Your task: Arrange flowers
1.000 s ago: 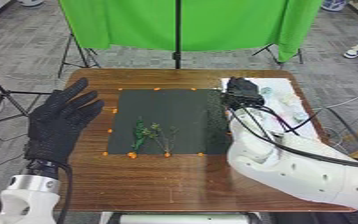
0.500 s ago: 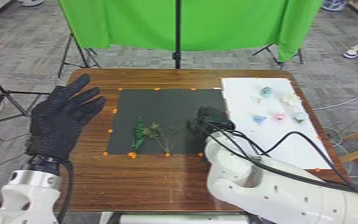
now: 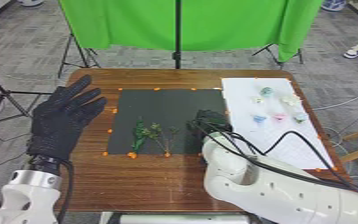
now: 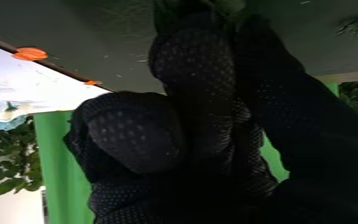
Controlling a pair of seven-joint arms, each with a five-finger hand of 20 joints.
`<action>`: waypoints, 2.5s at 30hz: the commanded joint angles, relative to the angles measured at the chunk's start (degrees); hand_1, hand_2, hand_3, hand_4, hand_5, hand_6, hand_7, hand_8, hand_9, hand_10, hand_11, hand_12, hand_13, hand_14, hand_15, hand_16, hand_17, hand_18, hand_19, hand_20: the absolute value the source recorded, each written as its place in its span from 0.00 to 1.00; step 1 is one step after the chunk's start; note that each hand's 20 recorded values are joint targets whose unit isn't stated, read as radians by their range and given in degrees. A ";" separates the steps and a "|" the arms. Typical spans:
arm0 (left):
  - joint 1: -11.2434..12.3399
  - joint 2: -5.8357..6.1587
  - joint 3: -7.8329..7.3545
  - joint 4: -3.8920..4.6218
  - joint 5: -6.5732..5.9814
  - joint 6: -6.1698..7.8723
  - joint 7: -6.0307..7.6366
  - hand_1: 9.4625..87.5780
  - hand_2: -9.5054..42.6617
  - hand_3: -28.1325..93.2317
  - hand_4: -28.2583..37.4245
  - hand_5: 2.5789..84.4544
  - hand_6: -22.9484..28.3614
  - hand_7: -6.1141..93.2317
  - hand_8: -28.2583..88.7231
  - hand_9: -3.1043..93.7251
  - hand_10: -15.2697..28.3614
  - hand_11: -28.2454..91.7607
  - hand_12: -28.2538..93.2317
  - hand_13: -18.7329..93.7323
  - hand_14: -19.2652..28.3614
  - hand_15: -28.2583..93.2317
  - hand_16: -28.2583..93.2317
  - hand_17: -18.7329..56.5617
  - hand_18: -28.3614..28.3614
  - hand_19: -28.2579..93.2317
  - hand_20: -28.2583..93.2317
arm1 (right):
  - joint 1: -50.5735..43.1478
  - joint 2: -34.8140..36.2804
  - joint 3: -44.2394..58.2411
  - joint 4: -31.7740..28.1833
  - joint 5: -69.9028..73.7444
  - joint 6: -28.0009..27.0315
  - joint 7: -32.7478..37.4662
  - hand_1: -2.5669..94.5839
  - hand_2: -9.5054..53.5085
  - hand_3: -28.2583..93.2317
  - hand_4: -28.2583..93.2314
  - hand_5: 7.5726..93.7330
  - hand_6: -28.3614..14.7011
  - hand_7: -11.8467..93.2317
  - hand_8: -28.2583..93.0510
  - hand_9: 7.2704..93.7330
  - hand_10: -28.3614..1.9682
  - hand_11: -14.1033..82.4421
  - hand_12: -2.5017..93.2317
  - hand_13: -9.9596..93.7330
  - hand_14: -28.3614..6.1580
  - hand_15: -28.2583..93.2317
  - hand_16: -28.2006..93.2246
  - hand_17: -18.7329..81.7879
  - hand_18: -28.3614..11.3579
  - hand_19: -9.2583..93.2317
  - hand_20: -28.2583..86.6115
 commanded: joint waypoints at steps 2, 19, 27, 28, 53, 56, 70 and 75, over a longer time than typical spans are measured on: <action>0.92 -0.31 -0.18 0.08 0.20 -0.49 -0.24 0.16 0.38 0.85 0.01 0.42 0.65 0.18 0.18 0.36 0.90 0.41 0.34 0.36 1.00 0.64 0.16 0.10 0.93 0.71 0.33 | 0.61 -0.81 -0.84 -0.17 0.09 -0.65 0.85 0.50 0.04 0.82 0.05 0.96 0.60 0.32 0.33 1.00 0.54 0.58 0.21 0.93 0.55 0.80 0.39 0.69 0.11 1.00 0.68; 0.43 -0.53 0.17 0.41 0.26 -0.23 -0.62 0.17 0.38 0.85 0.04 0.42 0.65 0.18 0.18 0.35 0.90 0.40 0.35 0.35 1.00 0.64 0.17 0.10 0.93 0.71 0.32 | 0.78 -0.71 0.12 -1.51 -0.39 0.73 0.56 0.43 0.09 0.83 0.06 0.96 0.63 0.34 0.16 1.00 0.52 0.57 0.21 0.93 0.53 0.80 0.39 0.69 0.10 1.00 0.69; 1.93 -0.50 -0.67 -0.14 0.17 0.32 -0.35 0.17 0.38 0.84 0.04 0.42 0.65 0.18 0.18 0.36 0.91 0.41 0.35 0.35 1.00 0.66 0.16 0.10 0.94 0.72 0.32 | 2.39 2.70 -0.78 -3.61 -5.17 4.58 1.37 0.40 0.12 0.81 0.06 0.96 0.62 0.34 0.15 1.00 0.51 0.57 0.21 0.93 0.53 0.79 0.39 0.69 0.09 1.00 0.68; 1.75 -0.32 -0.57 -0.15 0.11 0.34 -0.06 0.17 0.38 0.84 0.04 0.42 0.65 0.18 0.18 0.36 0.91 0.41 0.35 0.35 1.00 0.66 0.16 0.10 0.94 0.72 0.32 | 2.19 3.40 -0.12 -4.16 -5.15 5.04 1.29 0.39 0.12 0.81 0.06 0.96 0.62 0.34 0.15 1.00 0.51 0.57 0.21 0.93 0.53 0.79 0.39 0.69 0.09 1.00 0.69; 0.36 0.22 0.20 0.37 0.08 -0.12 0.87 0.16 0.38 0.85 0.00 0.43 0.65 0.20 0.16 0.36 0.86 0.46 0.32 0.37 1.00 0.69 0.13 0.12 0.92 0.72 0.31 | -9.19 16.43 21.05 0.01 2.65 7.38 5.54 0.34 0.13 0.83 0.06 0.52 0.49 0.20 0.15 0.82 0.34 0.40 0.18 0.84 0.43 0.71 0.34 0.62 0.09 1.00 0.43; 0.11 0.12 0.46 0.42 -0.02 -0.02 0.68 0.16 0.38 0.85 0.00 0.42 0.65 0.21 0.16 0.36 0.86 0.46 0.32 0.37 1.00 0.69 0.13 0.12 0.92 0.72 0.31 | -9.43 16.48 20.14 0.43 3.79 6.72 3.55 0.34 0.11 0.83 0.06 0.51 0.52 0.20 0.15 0.82 0.34 0.40 0.18 0.84 0.43 0.71 0.34 0.62 0.09 1.00 0.43; -0.92 -0.75 0.70 0.80 0.32 -0.46 -0.78 0.16 0.38 0.85 0.01 0.42 0.65 0.21 0.15 0.36 0.86 0.45 0.32 0.37 1.00 0.68 0.14 0.12 0.92 0.72 0.31 | -6.89 14.82 10.91 4.99 -1.17 10.69 2.17 0.47 0.00 0.84 0.02 0.68 0.68 0.24 0.14 0.86 0.51 0.37 0.20 0.86 0.53 0.69 0.35 0.62 0.14 1.00 0.41; 0.07 -0.72 -0.03 0.37 0.36 -0.58 -0.34 0.16 0.38 0.85 0.00 0.42 0.64 0.21 0.15 0.36 0.85 0.45 0.32 0.37 1.00 0.68 0.14 0.12 0.92 0.71 0.31 | -4.61 15.34 5.85 4.58 -8.30 18.69 3.08 0.61 0.00 0.78 0.00 0.90 0.69 0.29 0.26 1.00 0.69 0.33 0.32 0.92 0.67 0.67 0.38 0.65 0.21 1.00 0.46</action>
